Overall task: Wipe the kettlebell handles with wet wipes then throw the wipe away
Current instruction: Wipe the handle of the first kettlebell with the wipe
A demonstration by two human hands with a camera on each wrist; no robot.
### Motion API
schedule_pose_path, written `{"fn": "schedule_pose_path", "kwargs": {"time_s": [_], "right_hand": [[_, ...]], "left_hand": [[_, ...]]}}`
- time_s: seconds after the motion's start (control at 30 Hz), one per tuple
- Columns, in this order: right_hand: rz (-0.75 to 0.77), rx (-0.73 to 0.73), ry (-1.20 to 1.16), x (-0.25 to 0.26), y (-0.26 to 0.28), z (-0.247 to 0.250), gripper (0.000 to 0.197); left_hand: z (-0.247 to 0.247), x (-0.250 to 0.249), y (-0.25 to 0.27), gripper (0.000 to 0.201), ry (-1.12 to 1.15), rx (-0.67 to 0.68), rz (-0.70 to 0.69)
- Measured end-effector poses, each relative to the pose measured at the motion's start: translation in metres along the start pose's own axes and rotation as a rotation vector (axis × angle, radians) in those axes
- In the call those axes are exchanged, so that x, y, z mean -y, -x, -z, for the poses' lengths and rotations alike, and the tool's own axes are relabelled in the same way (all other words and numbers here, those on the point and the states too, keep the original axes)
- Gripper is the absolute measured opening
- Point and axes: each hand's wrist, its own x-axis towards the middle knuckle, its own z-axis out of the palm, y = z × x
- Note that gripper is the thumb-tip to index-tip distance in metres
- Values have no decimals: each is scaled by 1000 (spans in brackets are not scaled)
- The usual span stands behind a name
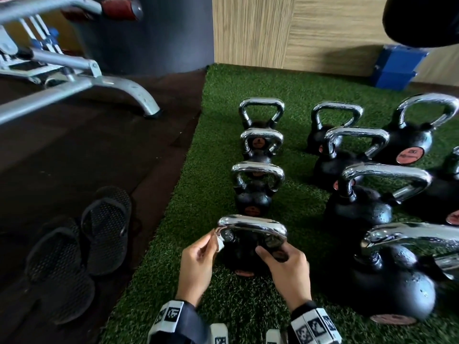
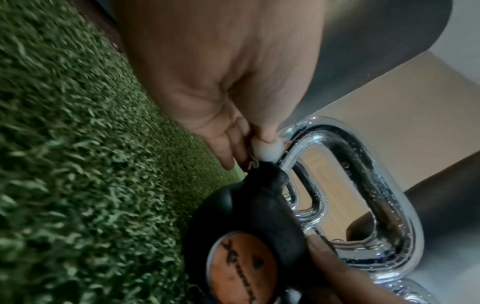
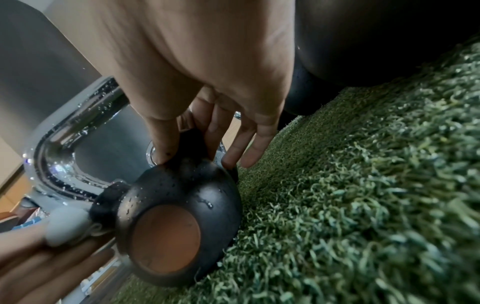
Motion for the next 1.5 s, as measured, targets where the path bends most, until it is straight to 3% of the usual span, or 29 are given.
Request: {"fn": "schedule_pose_path", "kwargs": {"time_s": [0.17,0.27,0.37,0.47,0.57,0.67,0.77,0.87,0.93,1.07,1.2,1.33,1.5], "right_hand": [[1,11,8,0,2,2,20],[23,110,46,-4,7,13,22],[130,170,182,-10,13,26,27],[247,228,241,-8,23,27,39],[316,228,191,-6,25,18,43],[259,137,128,0,8,10,31],[68,228,86,3,-10,0,51],[-57,300,-41,-1,-16,-13,55],[-62,288,-61,-8,-19,-16,54],[-98,296,-109,-18,-25,-18,56],[-94,302,-138,-22,-29,-19,57],[-85,315,-145,-25,-30,-19,58],[-59,311,-189,-27,-28,-19,65]], "left_hand": [[1,3,8,27,-45,-50,-53],[-4,1,0,32,-121,-119,-69],[-13,-12,-14,34,-252,-124,-85],[-30,-27,-31,31,-370,-68,-88],[-41,-37,-45,27,-415,72,-49],[-36,-40,-49,31,-440,194,-53],[-30,-38,-50,31,-439,243,-77],[-32,-37,-56,26,-440,214,-102],[-36,-39,-63,22,-402,193,-121],[-40,-34,-69,17,-113,143,-84],[-44,-36,-78,20,-14,194,-14],[-36,-52,-73,28,335,259,91],[-19,-68,-54,30,340,317,102]]}}
